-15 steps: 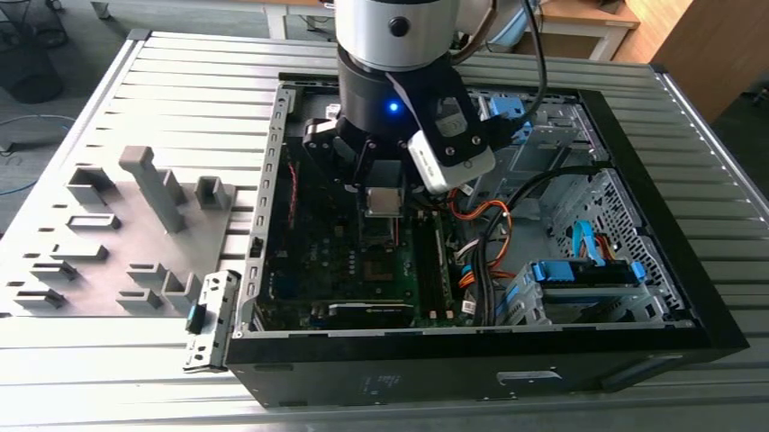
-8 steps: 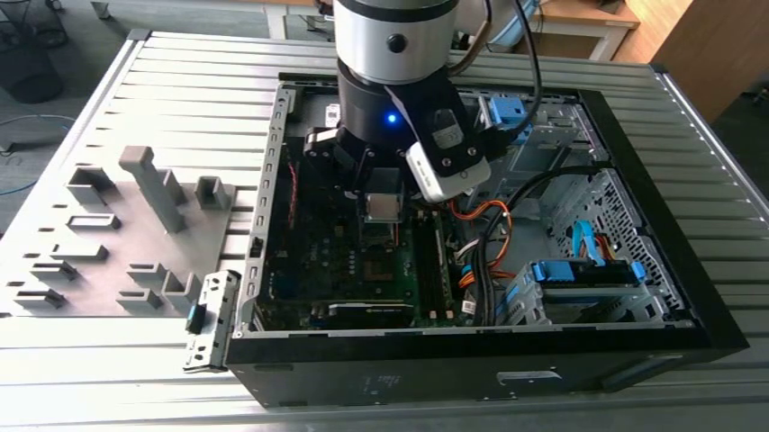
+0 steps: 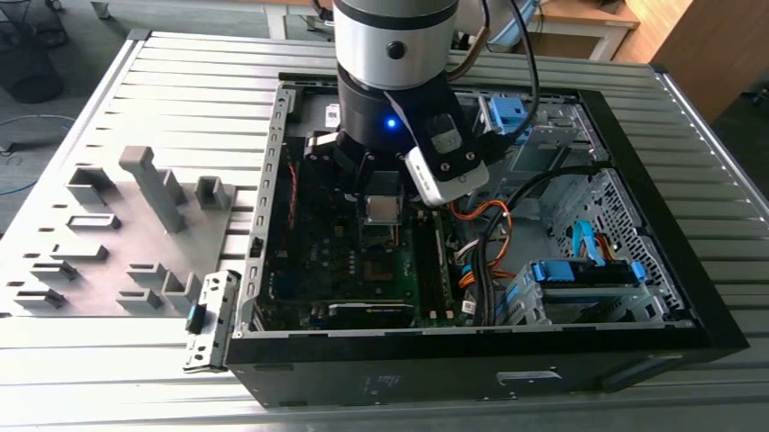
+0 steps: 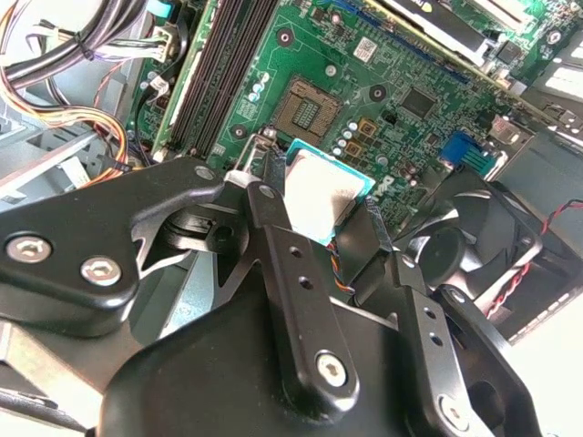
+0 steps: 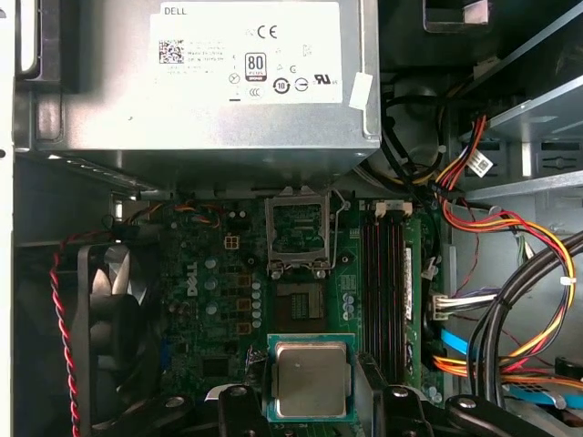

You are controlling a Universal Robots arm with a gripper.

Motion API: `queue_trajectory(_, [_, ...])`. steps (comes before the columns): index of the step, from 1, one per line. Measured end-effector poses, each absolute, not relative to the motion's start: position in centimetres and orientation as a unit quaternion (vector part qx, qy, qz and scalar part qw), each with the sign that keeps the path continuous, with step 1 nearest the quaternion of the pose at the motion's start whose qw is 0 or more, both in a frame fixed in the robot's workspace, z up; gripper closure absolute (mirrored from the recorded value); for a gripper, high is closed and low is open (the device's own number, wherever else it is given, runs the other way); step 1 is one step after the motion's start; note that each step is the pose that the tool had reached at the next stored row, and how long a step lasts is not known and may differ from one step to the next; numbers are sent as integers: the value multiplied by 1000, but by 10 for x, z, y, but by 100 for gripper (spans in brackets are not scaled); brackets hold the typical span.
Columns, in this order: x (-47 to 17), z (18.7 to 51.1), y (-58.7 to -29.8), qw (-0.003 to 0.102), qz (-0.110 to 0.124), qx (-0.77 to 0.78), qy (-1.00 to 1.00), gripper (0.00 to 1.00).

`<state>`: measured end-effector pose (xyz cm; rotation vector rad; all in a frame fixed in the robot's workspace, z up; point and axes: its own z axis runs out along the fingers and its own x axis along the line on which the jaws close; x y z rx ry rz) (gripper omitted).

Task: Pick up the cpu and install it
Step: 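Place the cpu into insertion slot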

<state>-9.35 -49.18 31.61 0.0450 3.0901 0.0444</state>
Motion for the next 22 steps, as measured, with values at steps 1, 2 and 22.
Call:
queue_trajectory(1, [-93,316,-492,25,14,15,999,53])
queue_trajectory(2, [-93,316,-492,25,14,15,999,53])
queue_trajectory(22, [-93,301,-492,25,14,15,999,53])
